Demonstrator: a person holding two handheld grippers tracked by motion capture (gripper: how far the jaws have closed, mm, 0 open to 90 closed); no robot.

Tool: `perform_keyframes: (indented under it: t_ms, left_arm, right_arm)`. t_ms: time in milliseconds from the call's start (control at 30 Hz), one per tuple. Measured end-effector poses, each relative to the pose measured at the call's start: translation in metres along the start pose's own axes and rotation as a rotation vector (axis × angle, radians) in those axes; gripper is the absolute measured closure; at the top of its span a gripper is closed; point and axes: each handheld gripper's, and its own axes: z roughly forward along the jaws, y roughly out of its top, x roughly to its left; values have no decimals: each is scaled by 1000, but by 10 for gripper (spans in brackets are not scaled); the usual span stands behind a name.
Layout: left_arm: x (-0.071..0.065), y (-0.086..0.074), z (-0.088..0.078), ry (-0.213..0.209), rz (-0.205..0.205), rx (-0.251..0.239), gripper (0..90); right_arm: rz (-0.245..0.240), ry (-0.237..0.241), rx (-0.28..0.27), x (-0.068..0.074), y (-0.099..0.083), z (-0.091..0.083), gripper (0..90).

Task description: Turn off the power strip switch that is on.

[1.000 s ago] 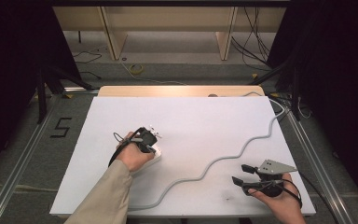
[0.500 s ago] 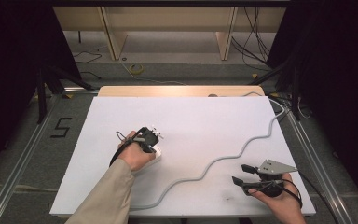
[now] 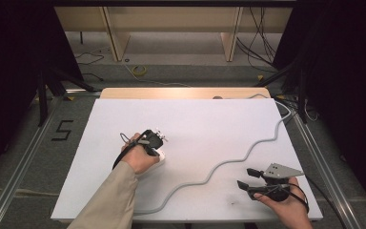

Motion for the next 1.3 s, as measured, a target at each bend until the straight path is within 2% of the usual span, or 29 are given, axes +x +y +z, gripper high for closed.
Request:
perform_keyframes:
  t_ms: [167,233,433,800,1300]
  left_arm:
    - [1,-1,1,-9,-14,-6,900]
    - [2,-2,1,-10,-2,-1,900]
    - [3,-3,1,-27,-34,-25,900]
    - [-1,-4,0,6,9,-21,900]
    - [1,-5,0,-8,-11,-34,900]
  right_arm:
    - [0,0,0,0,0,0,376]
    - [-1,1,0,0,0,0,376]
    - [-1,2,2,0,0,0,377]
    - [-2,2,3,0,0,0,377]
    - [-2,-1,-3,0,0,0,377]
